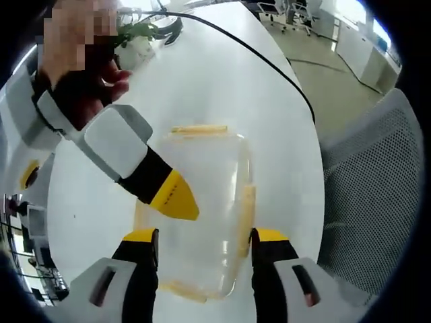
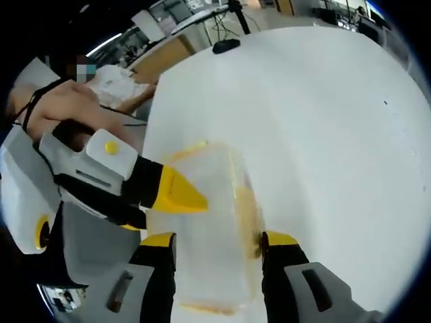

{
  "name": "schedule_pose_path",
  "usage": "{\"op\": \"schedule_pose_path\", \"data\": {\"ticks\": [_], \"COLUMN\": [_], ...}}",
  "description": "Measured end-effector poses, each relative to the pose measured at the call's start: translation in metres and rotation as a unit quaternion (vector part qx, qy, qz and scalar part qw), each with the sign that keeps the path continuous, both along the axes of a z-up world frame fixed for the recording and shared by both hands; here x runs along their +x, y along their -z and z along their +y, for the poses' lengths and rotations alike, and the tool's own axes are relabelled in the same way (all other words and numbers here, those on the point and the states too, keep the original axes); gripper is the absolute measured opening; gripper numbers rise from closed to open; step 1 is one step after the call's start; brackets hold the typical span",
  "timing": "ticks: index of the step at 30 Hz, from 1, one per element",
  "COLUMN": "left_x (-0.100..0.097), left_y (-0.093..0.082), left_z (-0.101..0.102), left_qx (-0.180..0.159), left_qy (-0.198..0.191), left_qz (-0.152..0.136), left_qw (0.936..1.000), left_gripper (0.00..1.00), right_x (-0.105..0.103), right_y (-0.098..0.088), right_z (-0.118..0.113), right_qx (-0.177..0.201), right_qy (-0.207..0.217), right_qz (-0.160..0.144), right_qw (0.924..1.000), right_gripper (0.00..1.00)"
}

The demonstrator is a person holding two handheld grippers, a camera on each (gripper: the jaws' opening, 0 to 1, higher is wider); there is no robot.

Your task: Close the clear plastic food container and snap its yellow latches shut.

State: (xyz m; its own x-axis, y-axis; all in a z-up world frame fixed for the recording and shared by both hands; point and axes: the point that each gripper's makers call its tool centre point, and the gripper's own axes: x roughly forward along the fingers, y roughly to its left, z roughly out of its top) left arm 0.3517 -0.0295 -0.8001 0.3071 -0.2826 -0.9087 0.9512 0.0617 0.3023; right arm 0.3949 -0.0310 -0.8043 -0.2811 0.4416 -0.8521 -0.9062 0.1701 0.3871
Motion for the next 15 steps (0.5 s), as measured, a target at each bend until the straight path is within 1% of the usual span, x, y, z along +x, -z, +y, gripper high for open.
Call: {"op": "schedule_pose_path", "data": {"ticks": [3,10,15], "left_x": [0.0003,0.0013,0.002], "left_y": [0.0005,-0.0002,0.0005], "left_z": [0.0006,0.001,0.0005], "left_qx": [0.004,-0.009,-0.003], "left_qy": [0.001,0.001,0.0], "left_qz": [-0.01,-0.014,-0.015], "left_qw": [0.9999,0.9999,0.9999], "left_gripper": [0.55,0.54,0.53], "right_x": [-0.0001,-0.0017,-0.002], "right_y": [0.0002,0.0001,0.0011], "right_z": [0.0001,0.0002,0.0011], "right_qx": [-0.001,-0.006,-0.017], "right_qy": [-0.003,-0.017,-0.028], "right_qz": [0.002,0.004,0.005], "right_qw": [1.0,0.9998,0.9995], "right_gripper": [0.5,0.49,0.48]}}
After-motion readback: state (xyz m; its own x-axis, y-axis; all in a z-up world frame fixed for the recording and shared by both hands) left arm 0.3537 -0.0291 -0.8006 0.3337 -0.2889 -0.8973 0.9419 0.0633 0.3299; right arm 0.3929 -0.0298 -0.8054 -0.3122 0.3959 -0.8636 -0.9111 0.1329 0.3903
